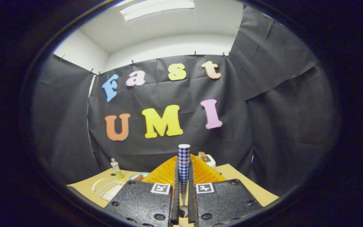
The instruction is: Take the plate from the dish rack, then take the spoon from the basket and place it into the plate.
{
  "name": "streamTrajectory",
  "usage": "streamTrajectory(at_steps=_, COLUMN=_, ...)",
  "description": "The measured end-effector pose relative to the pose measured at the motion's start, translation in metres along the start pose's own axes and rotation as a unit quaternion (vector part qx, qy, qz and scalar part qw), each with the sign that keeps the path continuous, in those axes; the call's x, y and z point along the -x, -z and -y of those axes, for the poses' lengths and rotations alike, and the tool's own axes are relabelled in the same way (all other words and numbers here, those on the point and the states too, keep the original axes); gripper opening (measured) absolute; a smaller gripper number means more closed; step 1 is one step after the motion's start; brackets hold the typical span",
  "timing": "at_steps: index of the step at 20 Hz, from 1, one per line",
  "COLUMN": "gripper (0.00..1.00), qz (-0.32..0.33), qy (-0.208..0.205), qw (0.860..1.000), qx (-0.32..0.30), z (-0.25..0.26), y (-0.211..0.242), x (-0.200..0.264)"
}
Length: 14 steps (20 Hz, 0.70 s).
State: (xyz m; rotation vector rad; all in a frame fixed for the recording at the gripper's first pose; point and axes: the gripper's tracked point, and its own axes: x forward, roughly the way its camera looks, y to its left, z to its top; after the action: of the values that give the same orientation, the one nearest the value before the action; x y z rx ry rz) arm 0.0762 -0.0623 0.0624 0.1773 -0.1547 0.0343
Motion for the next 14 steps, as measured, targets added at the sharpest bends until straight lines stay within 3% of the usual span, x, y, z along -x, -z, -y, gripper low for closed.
streamTrajectory(at_steps=4, gripper=0.16, qz=0.021, qy=-0.007, qw=1.0, qx=0.007, z=-0.032, y=0.033, x=0.029)
streamTrajectory(at_steps=14, gripper=0.16, qz=0.011, qy=-0.045, qw=0.998, qx=0.037, z=-0.12, y=0.17, x=0.054)
